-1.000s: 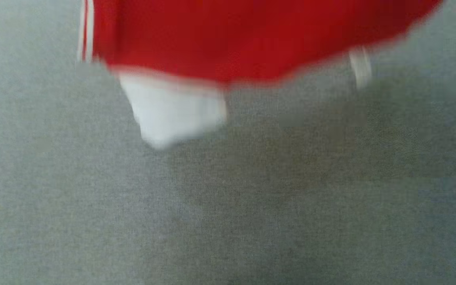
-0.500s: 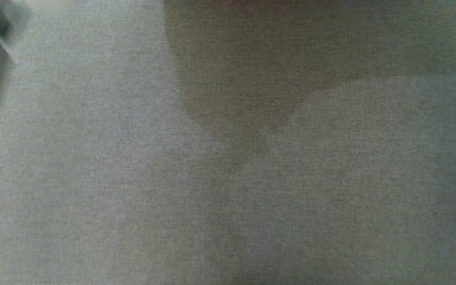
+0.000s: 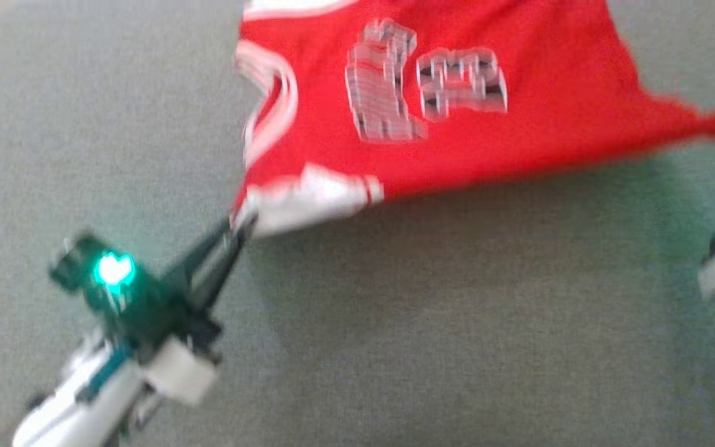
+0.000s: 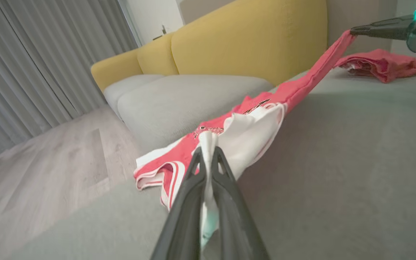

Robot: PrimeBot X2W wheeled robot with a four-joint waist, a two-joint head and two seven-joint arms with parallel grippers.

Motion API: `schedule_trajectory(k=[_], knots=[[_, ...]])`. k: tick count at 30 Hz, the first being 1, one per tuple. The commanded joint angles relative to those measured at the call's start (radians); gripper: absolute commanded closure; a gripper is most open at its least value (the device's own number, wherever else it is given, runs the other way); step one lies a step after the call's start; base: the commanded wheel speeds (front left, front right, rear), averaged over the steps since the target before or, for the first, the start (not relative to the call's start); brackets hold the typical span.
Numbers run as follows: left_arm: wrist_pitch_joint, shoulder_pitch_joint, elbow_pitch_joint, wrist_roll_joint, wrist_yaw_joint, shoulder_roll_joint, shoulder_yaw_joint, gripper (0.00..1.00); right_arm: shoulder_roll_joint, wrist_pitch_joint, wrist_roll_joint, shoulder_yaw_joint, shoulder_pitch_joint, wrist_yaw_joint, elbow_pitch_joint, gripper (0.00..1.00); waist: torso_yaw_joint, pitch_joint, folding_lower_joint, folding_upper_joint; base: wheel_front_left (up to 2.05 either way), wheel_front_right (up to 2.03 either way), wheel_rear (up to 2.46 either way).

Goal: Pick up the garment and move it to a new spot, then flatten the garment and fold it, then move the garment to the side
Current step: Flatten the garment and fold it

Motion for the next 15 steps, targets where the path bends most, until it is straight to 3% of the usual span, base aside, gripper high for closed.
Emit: schedule_trajectory(k=[1,9,15], knots=[[-0.001,0.039,-0.053,-0.009,0.028,0.053,0.042,1.00,-0.002,-0.005,0.006,-0.021,0.086,-0.001,-0.064,1.00,-0.012,-0.039,0.0003,-0.0001,0.00,0.00,0.00],[-0.001,0.225,-0.144,-0.023,0.082,0.091,0.017,1.00,0.068,0.011,-0.027,-0.068,0.327,-0.001,-0.199,1.00,-0.030,-0.052,0.0003,-0.0001,0.00,0.00,0.00],[0.000,0.168,-0.142,-0.002,0.073,0.103,0.029,1.00,0.081,0.041,-0.024,-0.073,0.308,-0.001,-0.236,1.00,-0.027,-0.028,0.0003,-0.0001,0.00,0.00,0.00]])
